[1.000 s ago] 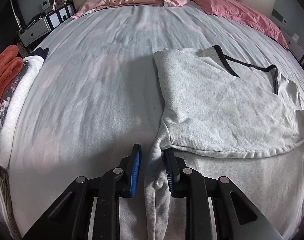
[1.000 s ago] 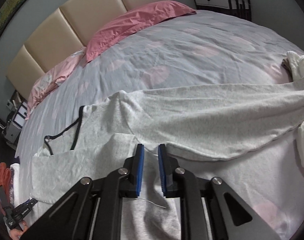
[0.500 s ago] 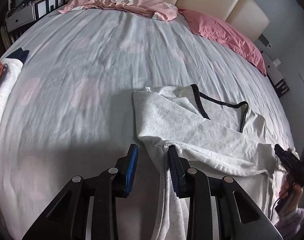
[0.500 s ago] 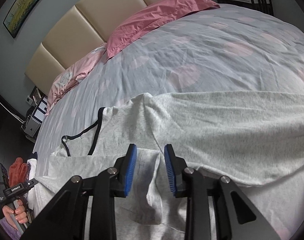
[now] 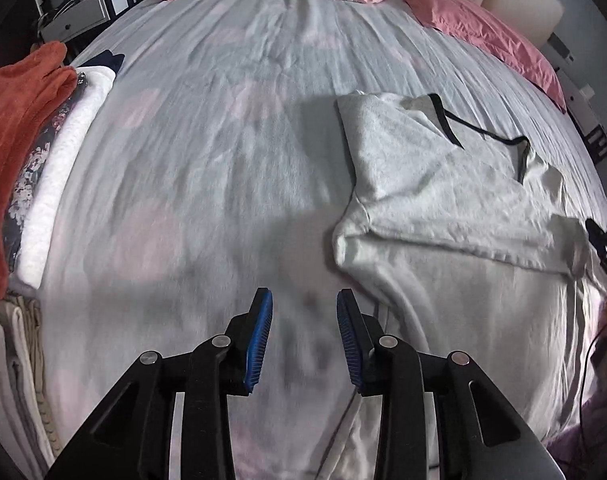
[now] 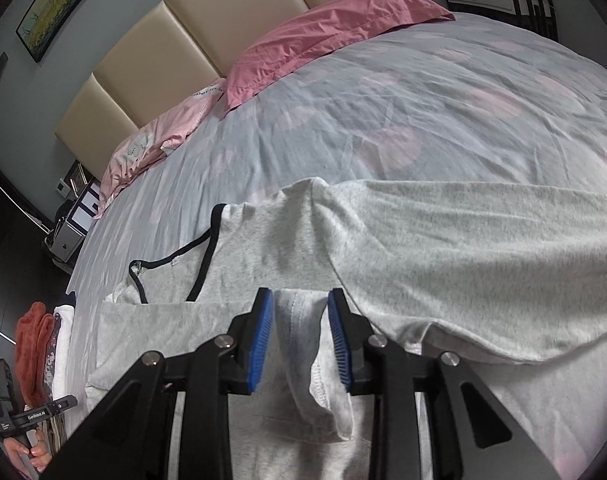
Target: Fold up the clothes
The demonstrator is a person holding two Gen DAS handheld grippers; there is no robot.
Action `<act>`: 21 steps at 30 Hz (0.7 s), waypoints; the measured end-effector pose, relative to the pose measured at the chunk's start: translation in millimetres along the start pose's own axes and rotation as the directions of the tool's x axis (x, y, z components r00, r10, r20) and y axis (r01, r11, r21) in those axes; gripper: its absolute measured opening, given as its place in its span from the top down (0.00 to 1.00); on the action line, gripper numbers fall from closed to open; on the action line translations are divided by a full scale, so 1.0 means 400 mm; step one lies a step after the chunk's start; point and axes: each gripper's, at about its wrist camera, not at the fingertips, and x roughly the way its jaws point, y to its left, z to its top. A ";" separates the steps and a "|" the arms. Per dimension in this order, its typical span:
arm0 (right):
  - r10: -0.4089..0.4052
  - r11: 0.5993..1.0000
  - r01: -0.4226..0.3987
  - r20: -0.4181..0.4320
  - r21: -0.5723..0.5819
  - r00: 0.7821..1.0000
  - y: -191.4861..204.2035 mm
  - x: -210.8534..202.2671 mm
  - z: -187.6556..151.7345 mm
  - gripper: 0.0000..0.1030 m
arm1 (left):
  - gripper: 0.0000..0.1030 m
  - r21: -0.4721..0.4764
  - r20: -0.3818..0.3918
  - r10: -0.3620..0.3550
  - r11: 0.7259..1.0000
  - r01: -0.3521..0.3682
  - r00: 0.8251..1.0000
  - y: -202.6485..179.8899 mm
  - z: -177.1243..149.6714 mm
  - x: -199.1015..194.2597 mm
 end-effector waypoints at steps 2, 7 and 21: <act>0.019 1.000 -0.019 0.011 0.014 1.000 0.007 -0.023 0.002 0.73 | 0.65 0.041 -0.066 -0.012 0.999 0.014 0.998 -0.009 -0.046 -0.009; 0.084 0.996 -0.084 0.052 0.014 0.995 0.034 -0.098 0.004 0.73 | 0.64 0.124 -0.266 0.011 0.992 0.022 0.964 -0.046 -0.181 0.010; 0.171 0.984 -0.175 0.138 0.014 0.976 0.048 -0.301 -0.044 0.73 | 0.85 0.310 -0.537 0.277 0.943 -0.119 0.797 -0.133 -0.378 0.068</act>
